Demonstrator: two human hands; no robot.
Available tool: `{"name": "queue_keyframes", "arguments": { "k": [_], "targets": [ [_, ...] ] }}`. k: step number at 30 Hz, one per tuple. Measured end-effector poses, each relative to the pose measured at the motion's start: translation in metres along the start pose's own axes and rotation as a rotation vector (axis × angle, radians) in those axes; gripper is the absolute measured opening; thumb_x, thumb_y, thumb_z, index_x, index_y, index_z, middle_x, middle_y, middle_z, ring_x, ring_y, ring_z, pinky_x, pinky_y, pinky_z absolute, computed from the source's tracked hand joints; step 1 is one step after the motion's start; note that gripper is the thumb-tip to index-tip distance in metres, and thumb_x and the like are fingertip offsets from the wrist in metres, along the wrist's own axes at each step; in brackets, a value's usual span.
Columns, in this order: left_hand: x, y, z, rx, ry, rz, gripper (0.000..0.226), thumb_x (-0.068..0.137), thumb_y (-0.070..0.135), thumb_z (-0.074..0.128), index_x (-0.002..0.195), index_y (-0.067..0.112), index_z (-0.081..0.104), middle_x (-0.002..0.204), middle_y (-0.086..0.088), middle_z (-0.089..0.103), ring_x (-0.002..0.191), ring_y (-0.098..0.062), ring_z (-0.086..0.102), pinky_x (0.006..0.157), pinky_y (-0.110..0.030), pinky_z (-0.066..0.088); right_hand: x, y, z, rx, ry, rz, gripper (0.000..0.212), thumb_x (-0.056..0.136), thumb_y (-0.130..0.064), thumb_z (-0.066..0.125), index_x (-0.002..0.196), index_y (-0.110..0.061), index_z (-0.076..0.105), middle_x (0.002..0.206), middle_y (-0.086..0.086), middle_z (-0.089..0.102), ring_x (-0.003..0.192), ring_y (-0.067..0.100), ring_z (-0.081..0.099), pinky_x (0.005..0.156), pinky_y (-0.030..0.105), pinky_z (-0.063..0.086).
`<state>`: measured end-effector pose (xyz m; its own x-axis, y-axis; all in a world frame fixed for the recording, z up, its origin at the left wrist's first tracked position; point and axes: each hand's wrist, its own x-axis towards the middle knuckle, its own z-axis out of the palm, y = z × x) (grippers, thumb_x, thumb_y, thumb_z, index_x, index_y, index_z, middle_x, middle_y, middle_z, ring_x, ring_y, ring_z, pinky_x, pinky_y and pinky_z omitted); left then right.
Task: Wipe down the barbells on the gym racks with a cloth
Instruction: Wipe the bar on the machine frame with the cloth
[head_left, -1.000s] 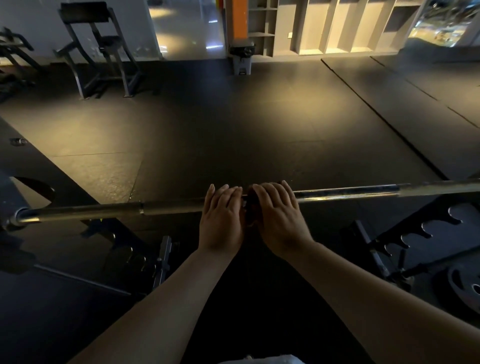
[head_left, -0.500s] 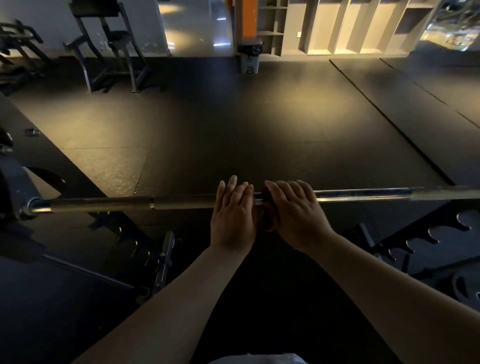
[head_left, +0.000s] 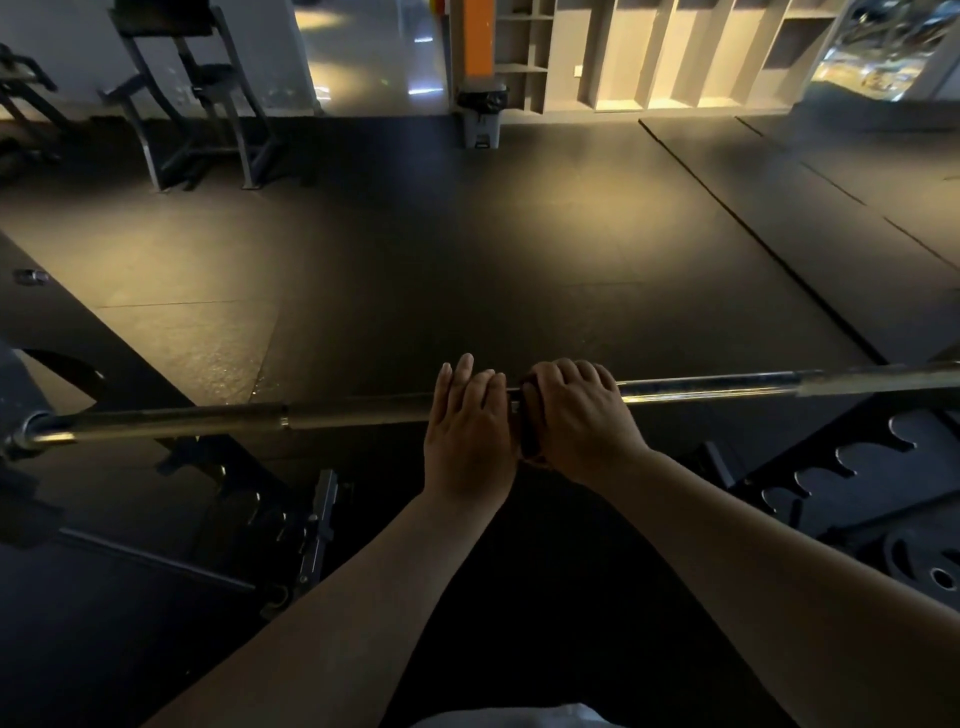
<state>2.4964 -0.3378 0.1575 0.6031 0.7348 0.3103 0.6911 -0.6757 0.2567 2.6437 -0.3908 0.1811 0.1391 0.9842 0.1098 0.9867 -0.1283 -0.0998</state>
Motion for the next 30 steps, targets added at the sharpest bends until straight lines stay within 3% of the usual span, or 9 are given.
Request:
{"name": "queue_keyframes", "arguments": {
  "k": [4,7,10,15,17,20,23,26,30],
  "targets": [
    [0.001,0.002,-0.001,-0.056,-0.041,-0.003,0.060,0.099,0.035,0.056,0.151,0.010,0.039,0.158,-0.008,0.039,0.156,-0.024,0.012,0.128,-0.043,-0.001,-0.012,-0.009,0.008,0.097,0.087,0.040,0.065,0.093,-0.051,0.063,0.146,-0.017,0.046,0.146,0.004,0.050,0.137,0.026,0.043,0.122,0.044,0.020],
    [0.002,-0.002,-0.002,-0.068,-0.023,0.013,0.055,0.102,0.031,0.055,0.151,0.013,0.039,0.155,-0.005,0.043,0.154,-0.022,0.020,0.128,-0.042,0.002,-0.023,0.005,0.012,0.058,0.140,-0.030,0.063,0.094,-0.050,0.050,0.146,-0.015,0.047,0.145,0.005,0.053,0.137,0.027,0.047,0.122,0.048,0.027],
    [0.002,-0.003,0.000,-0.040,-0.006,0.013,0.052,0.101,0.028,0.056,0.148,0.012,0.043,0.151,-0.007,0.049,0.150,-0.024,0.030,0.128,-0.042,0.005,-0.018,0.016,0.006,0.098,0.139,0.028,0.054,0.101,-0.051,0.031,0.137,-0.017,0.054,0.138,0.003,0.058,0.131,0.024,0.052,0.117,0.045,0.033],
    [0.003,-0.001,0.001,0.038,-0.031,0.053,0.056,0.105,0.030,0.046,0.155,0.007,0.032,0.160,-0.011,0.037,0.154,-0.027,0.020,0.126,-0.040,-0.003,-0.018,-0.015,0.019,0.117,0.135,0.194,0.069,0.095,-0.057,0.026,0.144,-0.013,0.046,0.145,0.009,0.049,0.143,0.030,0.037,0.127,0.051,0.008],
    [0.002,-0.001,0.002,0.031,-0.036,0.040,0.057,0.104,0.028,0.048,0.155,0.009,0.031,0.160,-0.010,0.036,0.153,-0.026,0.022,0.128,-0.042,0.002,-0.024,-0.014,0.024,0.133,0.150,0.142,0.068,0.097,-0.055,0.035,0.149,-0.012,0.041,0.150,0.010,0.045,0.148,0.031,0.030,0.127,0.051,0.003],
    [0.000,-0.003,0.002,0.043,-0.029,0.059,0.055,0.097,0.026,0.061,0.146,0.008,0.046,0.144,-0.012,0.053,0.140,-0.028,0.044,0.125,-0.046,0.022,-0.028,0.008,0.018,0.160,0.151,0.054,0.066,0.096,-0.056,0.032,0.148,-0.017,0.043,0.148,0.006,0.050,0.145,0.027,0.036,0.127,0.047,0.007],
    [0.003,-0.004,0.005,0.056,0.004,0.059,0.049,0.093,0.025,0.062,0.138,0.006,0.054,0.133,-0.013,0.061,0.126,-0.030,0.056,0.117,-0.048,0.036,-0.024,0.006,0.013,0.173,0.213,0.144,0.059,0.101,-0.051,0.026,0.141,-0.015,0.051,0.140,0.006,0.056,0.139,0.026,0.044,0.127,0.049,0.010],
    [0.005,0.000,0.003,0.043,-0.031,0.024,0.050,0.095,0.026,0.062,0.141,0.008,0.051,0.138,-0.011,0.057,0.130,-0.028,0.052,0.118,-0.046,0.034,-0.022,-0.011,0.021,0.169,0.185,0.220,0.065,0.100,-0.054,0.021,0.143,-0.015,0.050,0.142,0.005,0.052,0.144,0.027,0.037,0.128,0.050,0.000],
    [0.005,0.000,0.006,0.063,-0.030,0.030,0.047,0.096,0.025,0.062,0.140,0.009,0.052,0.136,-0.010,0.059,0.127,-0.027,0.054,0.115,-0.046,0.037,-0.026,0.014,0.016,0.111,0.165,0.090,0.055,0.100,-0.053,0.029,0.138,-0.020,0.050,0.139,0.003,0.056,0.137,0.025,0.046,0.127,0.049,0.015]
  ]
}}
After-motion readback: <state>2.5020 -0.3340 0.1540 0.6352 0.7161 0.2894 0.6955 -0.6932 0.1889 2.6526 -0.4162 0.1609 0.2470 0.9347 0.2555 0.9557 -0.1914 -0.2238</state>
